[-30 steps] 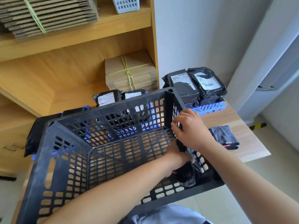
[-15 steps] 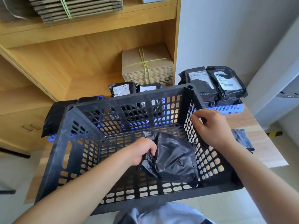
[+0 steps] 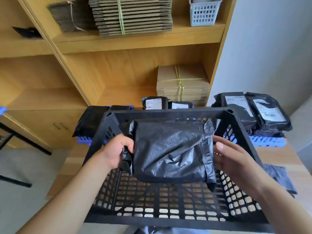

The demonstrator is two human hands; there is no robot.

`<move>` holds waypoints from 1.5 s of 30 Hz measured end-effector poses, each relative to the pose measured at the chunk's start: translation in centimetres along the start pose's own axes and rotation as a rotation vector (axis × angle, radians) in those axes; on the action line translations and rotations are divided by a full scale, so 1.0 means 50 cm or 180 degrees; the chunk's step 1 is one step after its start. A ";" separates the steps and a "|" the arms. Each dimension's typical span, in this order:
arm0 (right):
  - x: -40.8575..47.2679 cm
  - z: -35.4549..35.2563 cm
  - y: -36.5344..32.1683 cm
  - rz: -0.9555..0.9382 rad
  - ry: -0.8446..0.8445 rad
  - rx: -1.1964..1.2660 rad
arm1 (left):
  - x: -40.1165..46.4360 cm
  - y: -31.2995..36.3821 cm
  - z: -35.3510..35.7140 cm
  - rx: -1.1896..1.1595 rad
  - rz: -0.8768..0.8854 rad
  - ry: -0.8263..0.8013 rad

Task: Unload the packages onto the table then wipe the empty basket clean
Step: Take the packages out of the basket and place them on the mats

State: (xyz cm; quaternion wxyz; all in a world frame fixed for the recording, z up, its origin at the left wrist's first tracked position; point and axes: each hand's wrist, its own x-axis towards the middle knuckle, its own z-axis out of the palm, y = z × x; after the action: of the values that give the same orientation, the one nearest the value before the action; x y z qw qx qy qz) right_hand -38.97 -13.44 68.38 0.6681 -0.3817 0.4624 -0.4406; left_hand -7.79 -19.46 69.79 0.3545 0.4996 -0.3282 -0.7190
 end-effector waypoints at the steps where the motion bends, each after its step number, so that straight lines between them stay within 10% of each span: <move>1: 0.005 0.008 -0.001 0.0100 -0.0067 -0.0053 | -0.003 0.002 -0.006 -0.0041 0.0043 -0.0030; 13: 0.042 0.072 -0.012 0.0162 -0.0195 -0.0032 | -0.010 0.006 -0.053 0.0359 0.0300 0.0512; 17: 0.056 0.109 -0.021 -0.0893 0.0166 -0.0801 | -0.034 0.021 -0.040 0.0729 0.0718 0.1626; 22: 0.096 0.166 0.017 -0.3617 0.0418 -0.3622 | -0.095 0.045 0.003 -0.0579 0.0480 0.0914; 27: 0.126 0.203 0.077 -0.4612 0.0432 -0.3850 | -0.115 0.048 0.029 -0.0667 0.0632 0.1060; 38: 0.218 0.357 0.119 -0.4630 0.0393 -0.4141 | -0.062 0.070 -0.109 -0.0850 0.0846 0.1452; 45: 0.372 0.464 0.065 -0.3064 0.0382 -0.4606 | 0.004 0.186 -0.414 -0.0862 0.0766 0.2128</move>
State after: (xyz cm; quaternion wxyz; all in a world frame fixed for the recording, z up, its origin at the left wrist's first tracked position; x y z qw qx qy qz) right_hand -12.63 -27.55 66.65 -0.0229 -0.8426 0.4516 -0.2925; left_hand 13.56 -27.05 71.47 0.5868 0.6131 -0.1526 -0.5064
